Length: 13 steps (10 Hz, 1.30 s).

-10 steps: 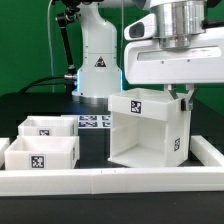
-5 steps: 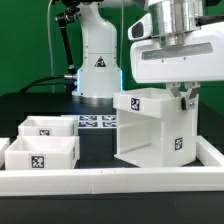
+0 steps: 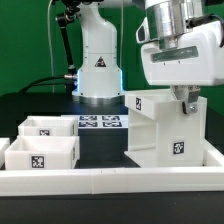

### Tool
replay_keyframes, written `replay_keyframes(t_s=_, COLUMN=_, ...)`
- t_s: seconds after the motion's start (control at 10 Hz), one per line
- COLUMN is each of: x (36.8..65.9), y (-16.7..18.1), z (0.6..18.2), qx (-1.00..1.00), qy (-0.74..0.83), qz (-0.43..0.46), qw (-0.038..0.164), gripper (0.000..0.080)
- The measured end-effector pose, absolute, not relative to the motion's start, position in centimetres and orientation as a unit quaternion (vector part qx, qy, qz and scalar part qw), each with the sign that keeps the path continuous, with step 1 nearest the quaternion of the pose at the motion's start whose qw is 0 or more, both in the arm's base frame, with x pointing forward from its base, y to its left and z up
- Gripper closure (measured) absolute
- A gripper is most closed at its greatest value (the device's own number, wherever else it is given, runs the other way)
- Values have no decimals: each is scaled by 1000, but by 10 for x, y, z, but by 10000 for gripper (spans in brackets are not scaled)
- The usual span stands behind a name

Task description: Assemble drawer

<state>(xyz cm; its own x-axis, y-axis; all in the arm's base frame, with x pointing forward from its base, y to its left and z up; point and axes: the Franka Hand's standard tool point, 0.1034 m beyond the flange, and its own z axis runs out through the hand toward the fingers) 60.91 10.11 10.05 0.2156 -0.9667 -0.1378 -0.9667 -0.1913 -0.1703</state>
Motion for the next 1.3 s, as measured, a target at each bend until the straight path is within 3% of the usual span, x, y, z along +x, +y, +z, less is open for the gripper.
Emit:
replay_keyframes(t_s=0.2, x=623, y=104, z=101, qx=-720, qy=682, qz=10, qw=123, gripper=758)
replay_keyframes(t_s=0.5, x=647, y=108, z=98, qx=-720, qy=683, qz=21, qw=123, gripper=758)
replay_keyframes(t_s=0.9, x=648, y=108, z=99, qx=-723, qy=679, qz=24, qw=122, gripper=758)
replay_keyframes(t_s=1.1, x=650, y=108, z=101, qx=-725, qy=677, qz=21, qw=124, gripper=442)
replay_keyframes(t_s=1.2, x=650, y=109, z=102, qx=-726, qy=676, qz=20, qw=125, gripper=442)
replay_keyframes(t_s=1.3, x=650, y=108, z=104, qx=-743, qy=657, qz=16, qw=127, gripper=261)
